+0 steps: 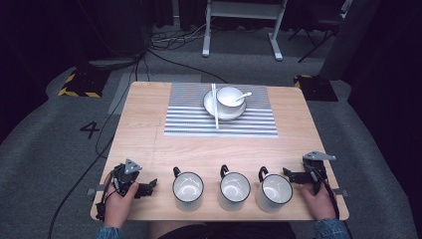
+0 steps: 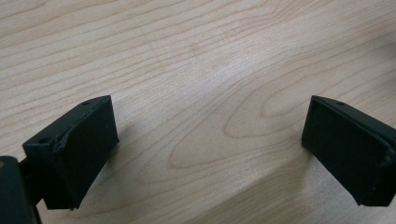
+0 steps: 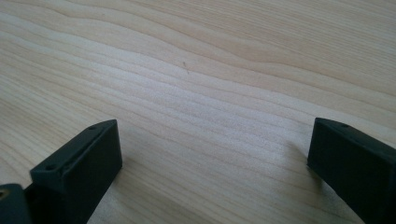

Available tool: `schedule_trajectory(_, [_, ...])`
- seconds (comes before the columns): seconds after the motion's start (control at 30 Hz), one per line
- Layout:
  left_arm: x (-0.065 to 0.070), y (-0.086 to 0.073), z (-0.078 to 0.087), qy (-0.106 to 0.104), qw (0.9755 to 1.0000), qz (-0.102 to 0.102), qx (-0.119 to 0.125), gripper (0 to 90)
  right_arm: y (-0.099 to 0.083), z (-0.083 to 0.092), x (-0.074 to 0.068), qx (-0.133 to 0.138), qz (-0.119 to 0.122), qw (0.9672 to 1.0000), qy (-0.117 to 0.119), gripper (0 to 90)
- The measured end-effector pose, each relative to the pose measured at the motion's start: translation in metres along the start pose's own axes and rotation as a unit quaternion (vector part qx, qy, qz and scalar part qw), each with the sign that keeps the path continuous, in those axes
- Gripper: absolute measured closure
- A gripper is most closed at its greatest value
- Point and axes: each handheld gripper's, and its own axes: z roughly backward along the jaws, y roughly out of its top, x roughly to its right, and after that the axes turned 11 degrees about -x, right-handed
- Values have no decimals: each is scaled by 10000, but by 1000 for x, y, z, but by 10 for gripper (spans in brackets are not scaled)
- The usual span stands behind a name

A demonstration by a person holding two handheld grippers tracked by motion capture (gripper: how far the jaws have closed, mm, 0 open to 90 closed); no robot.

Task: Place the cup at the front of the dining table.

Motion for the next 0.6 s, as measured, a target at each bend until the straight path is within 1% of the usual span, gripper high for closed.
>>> schedule_trajectory(0.27, [0,0,0,8,10000,-13,-4,38,0,0,0,1,0,10000,-1,29])
schedule_trajectory(0.4, [1,2,-1,-35,10000,-43,-80,3,0,0,0,0,0,10000,-2,29])
schedule_trajectory(0.6, [2,2,-1,-14,10000,-36,-73,1,0,0,0,0,0,10000,0,29])
